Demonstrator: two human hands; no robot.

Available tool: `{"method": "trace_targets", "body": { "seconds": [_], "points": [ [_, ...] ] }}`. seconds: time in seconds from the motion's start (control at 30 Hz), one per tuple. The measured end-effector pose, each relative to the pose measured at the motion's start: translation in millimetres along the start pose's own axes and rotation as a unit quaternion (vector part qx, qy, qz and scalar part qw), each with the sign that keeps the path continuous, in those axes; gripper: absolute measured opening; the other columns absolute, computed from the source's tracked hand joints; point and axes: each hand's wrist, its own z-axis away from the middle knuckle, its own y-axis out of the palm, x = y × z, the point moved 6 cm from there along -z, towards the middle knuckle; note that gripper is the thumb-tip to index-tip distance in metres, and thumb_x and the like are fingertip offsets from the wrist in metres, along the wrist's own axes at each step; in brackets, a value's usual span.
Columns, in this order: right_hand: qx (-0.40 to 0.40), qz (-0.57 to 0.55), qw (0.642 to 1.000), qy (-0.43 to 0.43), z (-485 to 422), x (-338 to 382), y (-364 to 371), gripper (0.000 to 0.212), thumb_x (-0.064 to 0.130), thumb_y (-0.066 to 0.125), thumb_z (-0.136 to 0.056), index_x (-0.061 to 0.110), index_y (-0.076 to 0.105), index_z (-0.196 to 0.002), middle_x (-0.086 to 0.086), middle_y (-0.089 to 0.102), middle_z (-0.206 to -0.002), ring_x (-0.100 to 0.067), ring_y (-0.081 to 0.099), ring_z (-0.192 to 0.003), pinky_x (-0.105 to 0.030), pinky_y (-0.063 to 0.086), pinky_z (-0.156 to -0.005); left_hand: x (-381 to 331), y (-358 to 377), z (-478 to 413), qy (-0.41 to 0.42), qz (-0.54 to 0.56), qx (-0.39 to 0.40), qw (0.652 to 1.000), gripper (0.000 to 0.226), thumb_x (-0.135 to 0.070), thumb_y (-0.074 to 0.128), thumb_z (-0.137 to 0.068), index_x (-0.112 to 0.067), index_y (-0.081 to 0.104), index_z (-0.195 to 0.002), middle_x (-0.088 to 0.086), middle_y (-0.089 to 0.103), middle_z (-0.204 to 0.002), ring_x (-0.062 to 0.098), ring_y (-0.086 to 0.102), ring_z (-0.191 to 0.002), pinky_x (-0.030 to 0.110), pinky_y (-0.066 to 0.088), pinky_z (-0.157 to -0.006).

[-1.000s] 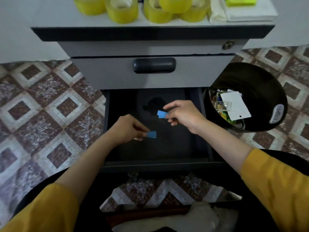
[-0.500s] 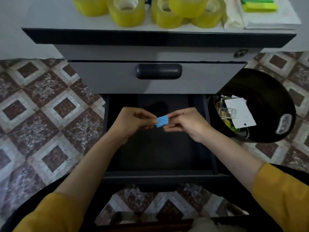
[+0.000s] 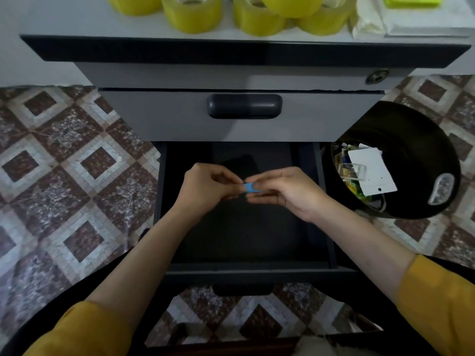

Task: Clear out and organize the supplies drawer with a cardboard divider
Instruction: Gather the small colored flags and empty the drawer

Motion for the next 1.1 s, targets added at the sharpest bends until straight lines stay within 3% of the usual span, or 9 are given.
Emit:
{"method": "trace_targets", "body": {
  "seconds": [0.1,0.23,0.4,0.57,0.63,0.7,0.8,1.0,1.1],
  "points": [
    [-0.017,0.057,0.998,-0.009,0.7,1.1,-3.9,0.016,-0.008,0.057,-0.085,0.002,0.066,-0.094,-0.017,0.068,-0.089,-0.021,0.071,-0.068,-0.025,0.059,-0.065,-10.8,-2.1,0.7,0.086,-0.108,-0.021,0.990,0.009,-0.015,0.079,-0.071,-0.019,0.073,-0.077,-0.007,0.067,-0.076,0.002,0.063,-0.070,0.011,0.049,-0.066],
    [-0.037,0.099,0.994,-0.015,0.5,3.0,-11.8,0.018,-0.006,0.059,-0.085,0.007,0.065,-0.097,-0.015,0.068,-0.086,-0.017,0.069,-0.059,-0.022,0.055,-0.054,-19.6,7.6,4.0,0.202,-0.189,0.022,0.961,0.042,-0.015,0.084,-0.064,-0.012,0.071,-0.104,0.001,0.067,-0.104,0.008,0.063,-0.087,0.017,0.053,-0.079],
    [-0.039,0.109,0.993,-0.008,-1.0,1.8,-12.1,0.016,-0.004,0.060,-0.085,0.008,0.065,-0.094,-0.014,0.068,-0.085,-0.013,0.067,-0.055,-0.019,0.051,-0.049,-22.0,19.1,11.1,0.282,-0.286,0.024,0.915,0.035,-0.010,0.081,-0.068,-0.009,0.073,-0.101,0.007,0.071,-0.085,0.014,0.063,-0.071,0.033,0.055,-0.070],
    [-0.026,0.139,0.990,-0.019,-0.9,3.4,-9.7,0.013,0.002,0.065,-0.083,0.008,0.066,-0.095,-0.011,0.070,-0.086,-0.013,0.067,-0.058,-0.020,0.052,-0.050,-22.0,18.9,10.4,0.307,-0.309,0.009,0.900,0.026,-0.006,0.080,-0.067,-0.005,0.075,-0.093,0.009,0.070,-0.073,0.020,0.063,-0.059,0.038,0.056,-0.059],
    [-0.024,0.233,0.970,-0.060,0.6,7.4,-6.8,0.019,0.007,0.073,-0.078,0.009,0.068,-0.096,-0.004,0.070,-0.081,-0.010,0.066,-0.061,-0.018,0.052,-0.053,-21.0,17.2,9.4,0.300,-0.306,0.003,0.903,0.024,-0.005,0.079,-0.068,-0.005,0.075,-0.092,0.011,0.071,-0.074,0.023,0.065,-0.061,0.039,0.057,-0.060],
    [-0.051,0.384,0.911,-0.138,2.4,13.3,-3.4,0.023,0.012,0.076,-0.075,0.013,0.071,-0.097,0.003,0.068,-0.080,-0.006,0.063,-0.066,-0.015,0.051,-0.059,-21.0,15.3,9.1,0.290,-0.302,-0.002,0.908,0.025,-0.007,0.080,-0.068,-0.005,0.075,-0.093,0.011,0.071,-0.076,0.023,0.065,-0.064,0.039,0.057,-0.063],
    [-0.077,0.478,0.845,-0.226,5.4,15.8,2.6,0.019,0.013,0.072,-0.080,0.012,0.072,-0.099,-0.003,0.070,-0.084,-0.013,0.065,-0.072,-0.029,0.055,-0.071,-21.8,16.2,9.4,0.280,-0.296,-0.001,0.913,0.026,-0.010,0.079,-0.072,-0.007,0.074,-0.097,0.010,0.071,-0.081,0.021,0.065,-0.069,0.039,0.056,-0.069],
    [-0.070,0.485,0.829,-0.270,8.0,18.2,6.7,0.018,0.013,0.072,-0.080,0.010,0.073,-0.097,-0.003,0.071,-0.085,-0.014,0.066,-0.073,-0.036,0.055,-0.071,-21.5,19.5,10.5,0.273,-0.331,-0.008,0.903,0.028,-0.015,0.076,-0.075,-0.007,0.073,-0.102,0.011,0.070,-0.083,0.025,0.064,-0.071,0.044,0.054,-0.068],
    [-0.082,0.518,0.816,-0.242,9.1,20.5,6.2,0.032,0.023,0.073,-0.079,0.013,0.068,-0.109,-0.001,0.070,-0.094,-0.015,0.064,-0.085,-0.034,0.053,-0.081,-21.5,17.4,10.3,0.267,-0.337,-0.020,0.903,0.025,-0.013,0.076,-0.075,-0.008,0.074,-0.099,0.011,0.069,-0.082,0.027,0.064,-0.071,0.045,0.054,-0.068]
  ]
}}
